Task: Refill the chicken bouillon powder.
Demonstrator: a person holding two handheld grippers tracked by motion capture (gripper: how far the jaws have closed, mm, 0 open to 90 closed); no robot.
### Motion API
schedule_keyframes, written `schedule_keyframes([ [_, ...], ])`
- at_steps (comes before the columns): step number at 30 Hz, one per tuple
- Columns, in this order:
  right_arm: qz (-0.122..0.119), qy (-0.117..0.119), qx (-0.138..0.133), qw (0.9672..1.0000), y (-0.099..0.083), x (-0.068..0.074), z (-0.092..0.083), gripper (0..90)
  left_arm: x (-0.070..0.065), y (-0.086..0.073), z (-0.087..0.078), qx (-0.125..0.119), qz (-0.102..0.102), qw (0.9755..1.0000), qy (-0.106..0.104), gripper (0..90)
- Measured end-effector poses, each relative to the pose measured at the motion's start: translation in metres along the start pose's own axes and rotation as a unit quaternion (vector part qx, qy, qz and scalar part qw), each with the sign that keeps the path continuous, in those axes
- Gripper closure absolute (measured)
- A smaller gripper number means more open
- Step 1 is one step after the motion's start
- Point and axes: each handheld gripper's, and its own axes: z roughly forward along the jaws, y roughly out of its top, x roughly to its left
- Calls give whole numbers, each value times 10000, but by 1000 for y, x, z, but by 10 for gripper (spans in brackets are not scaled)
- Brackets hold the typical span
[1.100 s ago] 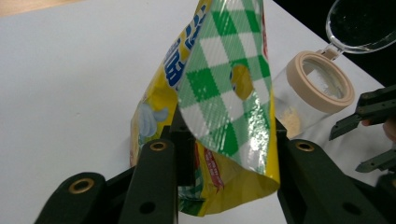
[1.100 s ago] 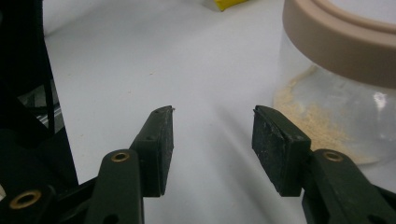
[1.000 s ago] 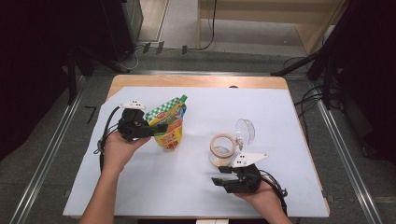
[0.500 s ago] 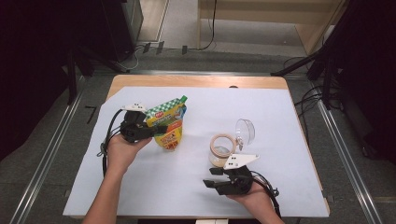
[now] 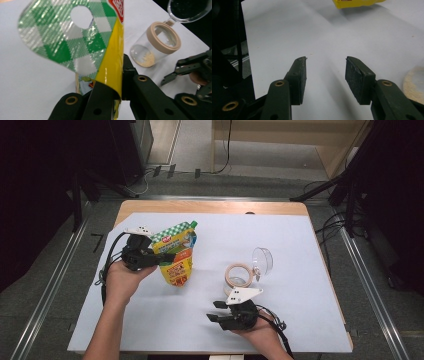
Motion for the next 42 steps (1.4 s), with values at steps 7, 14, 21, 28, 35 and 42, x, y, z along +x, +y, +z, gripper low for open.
schedule_keyframes([
  [7,125,-18,11,9999,0,-2,6,527,-19,7,-10,107,280,9994,-191,900],
  [14,190,-29,46,9998,4,-4,14,532,-38,11,-18,171,503,9974,-477,900],
  [21,207,-61,59,9998,12,-7,28,561,-57,15,-23,224,748,9950,-616,900],
  [28,223,-388,-19,9990,15,-11,36,687,-70,16,-26,339,947,9909,-893,900],
  [35,151,-615,-419,9971,19,-14,34,711,-88,20,-22,534,1106,9847,-1238,900],
  [42,-635,-719,-635,9934,18,4,32,742,-84,21,-15,395,847,9876,-1265,900],
])
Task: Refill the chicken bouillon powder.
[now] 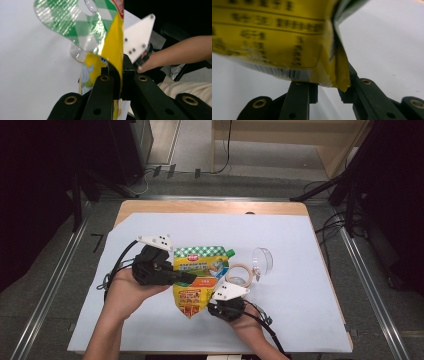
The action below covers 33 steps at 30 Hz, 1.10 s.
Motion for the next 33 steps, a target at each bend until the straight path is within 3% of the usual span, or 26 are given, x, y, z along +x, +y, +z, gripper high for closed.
schedule_keyframes([
  [2,-45,123,48,9999,0,7,1,739,1,1,3,-175,-75,9998,49,891],
  [10,-31,425,36,9991,3,21,-1,739,2,2,16,-414,-103,9988,239,837],
  [16,10,572,55,9983,4,27,-3,750,1,3,31,-338,-199,9983,429,775],
  [19,-22,633,33,9980,5,32,-5,754,0,3,38,-328,-187,9983,434,764],
  [22,-18,770,15,9970,6,38,-6,752,-2,4,46,-198,-156,9980,583,733],
  [27,-14,852,4,9964,8,40,-6,745,-3,4,51,-141,-177,9979,603,715],
  [33,222,1025,-13,9945,10,39,-7,736,-3,5,59,-21,-315,9976,619,662],
])
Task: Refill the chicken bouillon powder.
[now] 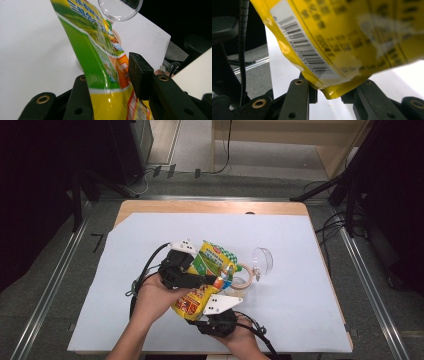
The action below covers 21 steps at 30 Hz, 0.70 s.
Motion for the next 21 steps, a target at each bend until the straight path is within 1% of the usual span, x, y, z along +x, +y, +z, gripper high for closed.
schedule_keyframes([
  [2,8,20,-10,10000,0,0,0,731,0,0,2,39,0,10000,-5,653],
  [4,-1,42,-56,10000,2,2,-1,723,0,0,3,106,-5,9999,61,632],
  [5,26,78,-106,9999,4,1,-3,720,-1,0,3,90,-25,9999,104,621],
  [6,26,78,-106,9999,4,1,-3,720,-1,0,3,90,-25,9999,104,621],
  [7,49,66,-125,9999,4,0,-4,721,-1,0,3,39,-13,9999,103,621],
  [9,99,64,-156,9998,4,-2,-5,723,-2,0,2,2,-50,9999,127,617],
  [10,173,94,-194,9996,5,-4,-6,722,-2,0,1,-1,-131,9998,139,601],
  [12,186,106,-196,9996,6,-4,-7,719,-2,0,1,0,-159,9998,144,592],
  [16,120,53,-171,9998,7,-5,-8,699,0,1,5,92,-242,9996,104,560],
  [18,40,8,-100,9999,9,-3,-8,688,2,2,8,125,-267,9995,61,573],
  [19,-1,-10,-95,10000,9,-3,-7,685,2,3,9,150,-311,9994,84,582],
  [21,3,8,-90,10000,10,-3,-7,680,2,5,10,144,-381,9991,127,600],
])
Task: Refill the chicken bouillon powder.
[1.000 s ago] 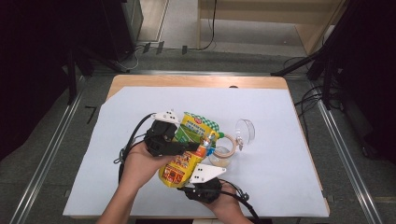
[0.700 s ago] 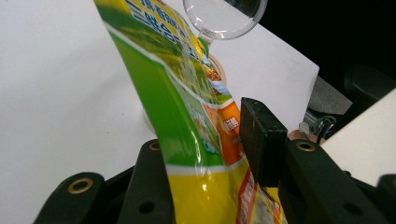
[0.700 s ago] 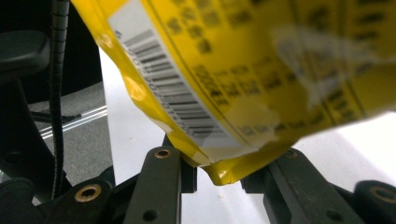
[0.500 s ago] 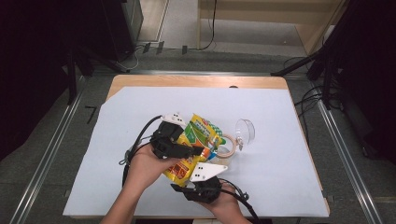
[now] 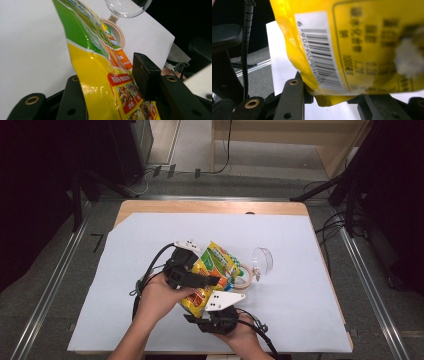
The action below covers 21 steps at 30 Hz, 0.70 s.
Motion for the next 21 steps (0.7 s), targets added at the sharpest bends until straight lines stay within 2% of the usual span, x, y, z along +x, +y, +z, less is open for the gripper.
schedule_keyframes([
  [3,28,84,14,10000,4,-1,0,669,2,5,1,19,-103,9999,-55,622],
  [5,-42,72,38,10000,7,-1,-1,653,2,10,2,198,-109,9997,-76,640],
  [9,-184,15,45,9998,12,0,-3,641,1,20,5,318,-176,9993,-111,683],
  [13,-118,52,166,9998,18,-4,-3,642,5,27,7,390,-340,9986,-91,698],
  [15,-98,122,279,9995,21,-5,-2,642,6,29,7,376,-306,9988,-82,702],
  [17,-235,136,336,9991,27,-5,-1,642,9,31,4,280,-325,9990,-91,706],
  [21,-182,190,298,9992,30,-7,1,642,11,31,1,226,-332,9992,-27,705],
])
